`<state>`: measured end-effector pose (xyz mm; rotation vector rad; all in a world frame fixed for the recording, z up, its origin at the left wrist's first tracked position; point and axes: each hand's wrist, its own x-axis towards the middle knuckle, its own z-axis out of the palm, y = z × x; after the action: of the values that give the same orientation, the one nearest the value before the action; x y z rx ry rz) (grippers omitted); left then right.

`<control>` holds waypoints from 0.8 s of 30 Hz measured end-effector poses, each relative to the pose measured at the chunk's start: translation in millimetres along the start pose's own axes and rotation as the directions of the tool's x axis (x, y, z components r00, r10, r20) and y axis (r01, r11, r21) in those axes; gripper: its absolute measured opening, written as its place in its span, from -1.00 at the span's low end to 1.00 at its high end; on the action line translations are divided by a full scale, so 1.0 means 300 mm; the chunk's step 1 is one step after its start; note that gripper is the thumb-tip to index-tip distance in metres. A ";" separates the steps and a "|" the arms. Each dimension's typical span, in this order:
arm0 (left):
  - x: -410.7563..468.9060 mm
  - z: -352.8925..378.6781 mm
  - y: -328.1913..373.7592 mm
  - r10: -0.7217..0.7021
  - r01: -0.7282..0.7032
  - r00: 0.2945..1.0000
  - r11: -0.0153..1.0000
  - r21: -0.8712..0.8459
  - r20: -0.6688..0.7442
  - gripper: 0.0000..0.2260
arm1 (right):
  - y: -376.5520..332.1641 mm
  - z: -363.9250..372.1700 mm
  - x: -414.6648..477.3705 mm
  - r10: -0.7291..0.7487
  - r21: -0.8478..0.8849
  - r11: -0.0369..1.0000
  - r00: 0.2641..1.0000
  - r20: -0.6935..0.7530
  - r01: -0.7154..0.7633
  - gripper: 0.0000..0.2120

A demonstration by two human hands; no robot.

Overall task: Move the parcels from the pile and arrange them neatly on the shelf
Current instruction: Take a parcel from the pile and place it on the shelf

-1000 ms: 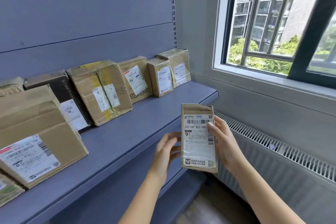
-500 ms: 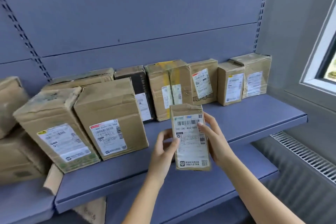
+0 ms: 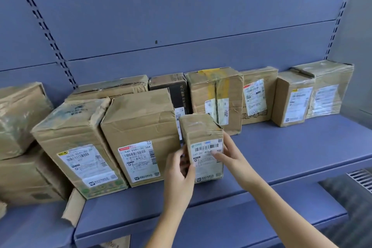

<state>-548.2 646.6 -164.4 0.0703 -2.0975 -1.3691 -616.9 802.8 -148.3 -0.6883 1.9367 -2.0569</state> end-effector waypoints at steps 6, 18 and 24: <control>0.000 0.056 -0.022 0.263 -0.204 0.950 0.931 0.302 -0.171 -0.76 | 0.011 -0.046 0.051 0.028 -0.108 0.994 0.999 0.042 -0.023 -0.39; -0.039 0.168 -0.078 0.348 -0.250 0.937 0.747 0.617 -0.042 -0.53 | 0.062 -0.045 0.088 -0.019 -0.267 0.963 1.000 0.012 0.021 -0.46; -0.038 0.162 -0.081 0.313 -0.299 0.946 0.754 0.585 0.081 -0.47 | 0.093 -0.042 0.130 -0.044 -0.298 0.954 0.999 0.015 0.046 -0.44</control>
<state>-571.4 679.0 -203.3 -0.0051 -2.3171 -0.4795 -660.6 792.5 -169.1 -0.8077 2.2724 -1.7979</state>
